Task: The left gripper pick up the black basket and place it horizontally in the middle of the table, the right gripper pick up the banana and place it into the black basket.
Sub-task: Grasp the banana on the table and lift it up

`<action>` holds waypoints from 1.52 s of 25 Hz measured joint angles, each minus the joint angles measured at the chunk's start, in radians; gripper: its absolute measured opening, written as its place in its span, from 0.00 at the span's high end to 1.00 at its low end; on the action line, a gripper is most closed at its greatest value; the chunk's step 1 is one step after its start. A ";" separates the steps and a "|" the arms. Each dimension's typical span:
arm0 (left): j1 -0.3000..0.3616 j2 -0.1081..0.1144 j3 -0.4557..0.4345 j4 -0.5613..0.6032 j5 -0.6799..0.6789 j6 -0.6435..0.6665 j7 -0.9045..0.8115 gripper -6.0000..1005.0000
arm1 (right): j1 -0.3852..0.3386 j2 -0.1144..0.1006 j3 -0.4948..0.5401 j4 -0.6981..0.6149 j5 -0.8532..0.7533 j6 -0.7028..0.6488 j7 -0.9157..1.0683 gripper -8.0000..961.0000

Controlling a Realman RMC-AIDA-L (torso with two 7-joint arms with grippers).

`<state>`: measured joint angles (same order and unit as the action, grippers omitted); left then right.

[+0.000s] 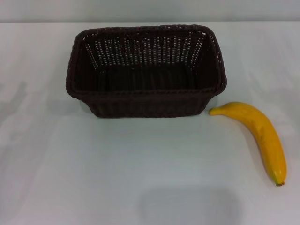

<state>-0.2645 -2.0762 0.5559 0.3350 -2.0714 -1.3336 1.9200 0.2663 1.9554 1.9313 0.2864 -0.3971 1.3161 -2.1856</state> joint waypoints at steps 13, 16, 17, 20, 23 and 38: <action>-0.037 0.001 0.006 -0.116 -0.150 0.041 0.288 0.14 | -0.007 -0.192 0.024 0.354 -0.837 0.066 0.645 0.11; -0.049 0.003 0.009 -0.116 -0.143 0.087 0.295 0.14 | -0.010 -0.160 0.076 0.536 -1.049 0.051 0.799 0.11; -0.053 0.003 0.010 -0.116 -0.140 0.107 0.305 0.14 | -0.017 -0.110 0.143 0.717 -1.252 0.049 0.949 0.11; -0.053 0.003 0.010 -0.117 -0.140 0.109 0.321 0.14 | -0.019 -0.032 0.215 0.975 -1.523 0.069 1.134 0.12; -0.052 0.002 0.010 -0.117 -0.140 0.111 0.324 0.14 | -0.013 0.037 0.225 1.204 -1.733 0.129 1.294 0.13; -0.061 -0.001 0.011 -0.117 -0.142 0.111 0.320 0.14 | 0.032 0.051 -0.367 1.508 -2.214 0.108 1.932 0.17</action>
<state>-0.3255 -2.0772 0.5665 0.2177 -2.2132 -1.2221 2.2395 0.2985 2.0069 1.5640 1.7945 -2.6112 1.4245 -0.2533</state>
